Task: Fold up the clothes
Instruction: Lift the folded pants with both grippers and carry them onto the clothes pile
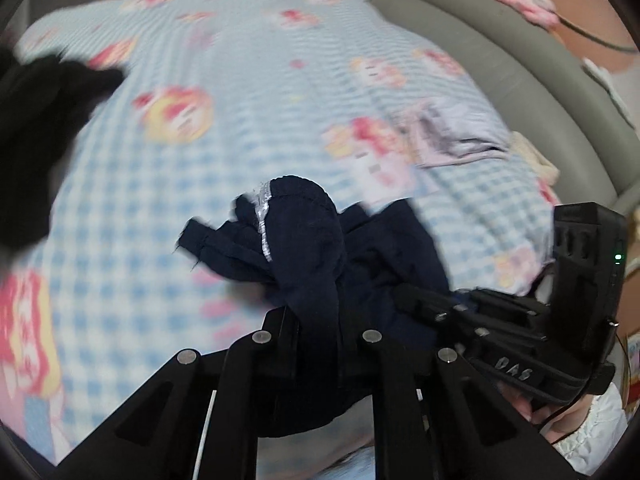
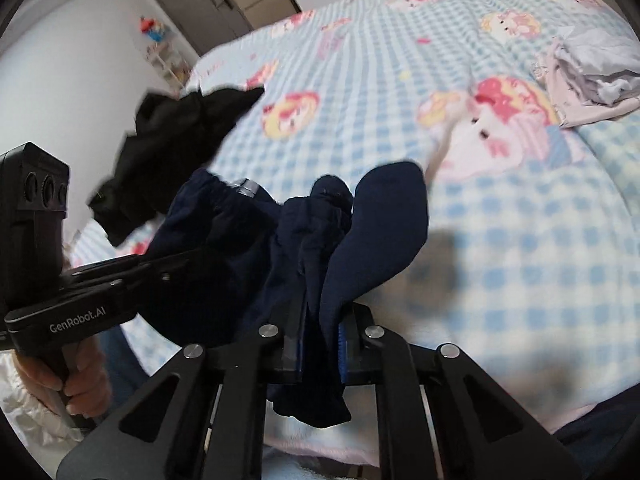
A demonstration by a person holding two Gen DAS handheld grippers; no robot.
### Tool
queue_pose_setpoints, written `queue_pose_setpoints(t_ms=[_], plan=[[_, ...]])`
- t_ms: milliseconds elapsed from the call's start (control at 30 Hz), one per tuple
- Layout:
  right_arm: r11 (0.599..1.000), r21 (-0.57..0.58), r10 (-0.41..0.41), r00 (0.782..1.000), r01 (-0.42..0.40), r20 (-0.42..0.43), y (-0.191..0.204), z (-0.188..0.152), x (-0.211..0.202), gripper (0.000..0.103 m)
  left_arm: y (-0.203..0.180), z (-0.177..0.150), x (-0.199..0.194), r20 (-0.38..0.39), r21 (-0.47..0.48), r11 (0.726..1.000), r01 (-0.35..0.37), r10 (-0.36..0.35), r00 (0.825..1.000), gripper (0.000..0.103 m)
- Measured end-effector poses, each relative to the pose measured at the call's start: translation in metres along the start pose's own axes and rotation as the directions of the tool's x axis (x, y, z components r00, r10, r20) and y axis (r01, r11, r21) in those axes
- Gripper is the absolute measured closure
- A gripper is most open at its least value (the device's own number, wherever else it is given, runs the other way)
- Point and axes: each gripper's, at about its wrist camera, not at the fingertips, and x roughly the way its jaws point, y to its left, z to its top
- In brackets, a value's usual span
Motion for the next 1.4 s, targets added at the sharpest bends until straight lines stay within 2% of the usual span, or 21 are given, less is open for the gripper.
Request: queue_pose_setpoints(t_ms=[167, 367, 533, 600, 700, 767, 800, 867, 933, 967, 1000, 1033, 1067, 1100, 1167, 1200, 1233, 1267, 1333, 1367, 1400], plan=[[1.0, 0.024, -0.016, 0.994, 0.013, 0.108, -0.024, 0.033, -0.048, 0.094, -0.063, 0.048, 0.017, 0.035, 0.061, 0.996, 0.058, -0.061, 0.998, 0.09], [0.991, 0.067, -0.128, 0.971, 0.117, 0.203, -0.1, 0.089, -0.117, 0.094, -0.14, 0.103, 0.045, 0.036, 0.166, 0.975, 0.147, -0.155, 0.987, 0.09], [0.975, 0.043, -0.221, 0.936, 0.218, 0.274, -0.15, 0.154, -0.166, 0.094, -0.22, 0.182, 0.078, 0.075, 0.242, 0.956, 0.167, -0.19, 0.979, 0.09], [0.962, 0.039, -0.269, 0.912, 0.27, 0.31, -0.168, 0.183, -0.183, 0.094, -0.241, 0.212, 0.093, 0.103, 0.239, 0.953, 0.183, -0.213, 0.972, 0.09], [0.944, 0.049, -0.323, 0.878, 0.328, 0.354, -0.203, 0.222, -0.2, 0.094, -0.251, 0.239, 0.118, 0.13, 0.213, 0.957, 0.196, -0.227, 0.965, 0.09], [0.945, 0.086, -0.324, 0.878, 0.314, 0.352, -0.237, 0.24, -0.191, 0.094, -0.249, 0.249, 0.144, 0.147, 0.171, 0.968, 0.185, -0.211, 0.966, 0.086], [0.946, 0.108, -0.323, 0.879, 0.305, 0.349, -0.255, 0.248, -0.185, 0.094, -0.245, 0.253, 0.166, 0.122, 0.137, 0.971, 0.196, -0.213, 0.969, 0.085], [0.927, 0.137, -0.376, 0.879, 0.35, 0.293, -0.291, 0.258, -0.161, 0.093, -0.235, 0.254, 0.214, 0.017, 0.07, 0.976, 0.205, -0.206, 0.978, 0.075], [0.89, 0.179, -0.449, 0.872, 0.419, 0.193, -0.321, 0.254, -0.137, 0.093, -0.224, 0.247, 0.257, -0.113, 0.036, 0.986, 0.161, -0.156, 0.981, 0.074], [0.87, 0.2, -0.481, 0.865, 0.451, 0.141, -0.335, 0.251, -0.126, 0.091, -0.218, 0.244, 0.265, -0.136, 0.025, 0.986, 0.165, -0.16, 0.978, 0.066], [0.867, 0.227, -0.477, 0.87, 0.443, 0.126, -0.344, 0.246, -0.124, 0.09, -0.212, 0.242, 0.269, -0.15, 0.012, 0.984, 0.177, -0.173, 0.973, 0.061], [0.873, 0.258, -0.456, 0.88, 0.414, 0.131, -0.351, 0.241, -0.127, 0.087, -0.207, 0.242, 0.264, -0.116, -0.001, 0.98, 0.197, -0.196, 0.974, 0.061], [0.877, 0.288, -0.434, 0.89, 0.384, 0.136, -0.358, 0.236, -0.13, 0.079, -0.204, 0.242, 0.251, -0.038, -0.002, 0.973, 0.229, -0.229, 0.973, 0.061], [0.882, 0.306, -0.419, 0.893, 0.358, 0.163, -0.36, 0.232, -0.14, 0.075, -0.201, 0.242, 0.235, 0.05, 0.002, 0.965, 0.264, -0.264, 0.963, 0.061], [0.895, 0.307, -0.396, 0.892, 0.323, 0.217, -0.354, 0.229, -0.157, 0.075, -0.21, 0.241, 0.214, 0.155, 0.056, 0.942, 0.331, -0.336, 0.929, 0.063], [0.902, 0.3, -0.387, 0.888, 0.309, 0.248, -0.348, 0.23, -0.165, 0.075, -0.222, 0.241, 0.213, 0.143, 0.103, 0.938, 0.331, -0.343, 0.928, 0.063], [0.909, 0.293, -0.377, 0.883, 0.296, 0.278, -0.343, 0.23, -0.172, 0.075, -0.237, 0.24, 0.214, 0.113, 0.155, 0.934, 0.32, -0.339, 0.934, 0.063], [0.913, 0.275, -0.374, 0.888, 0.301, 0.269, -0.337, 0.233, -0.169, 0.075, -0.248, 0.238, 0.223, 0.068, 0.188, 0.941, 0.282, -0.299, 0.952, 0.063], [0.911, 0.228, -0.388, 0.9, 0.343, 0.196, -0.328, 0.239, -0.147, 0.075, -0.258, 0.234, 0.253, -0.052, 0.194, 0.964, 0.184, -0.177, 0.983, 0.063], [0.899, 0.212, -0.417, 0.899, 0.384, 0.137, -0.329, 0.237, -0.133, 0.075, -0.257, 0.232, 0.255, -0.069, 0.18, 0.968, 0.177, -0.167, 0.983, 0.063], [0.874, 0.212, -0.459, 0.886, 0.436, 0.069, -0.331, 0.233, -0.118, 0.074, -0.253, 0.23, 0.252, -0.072, 0.161, 0.97, 0.185, -0.176, 0.982, 0.063]])
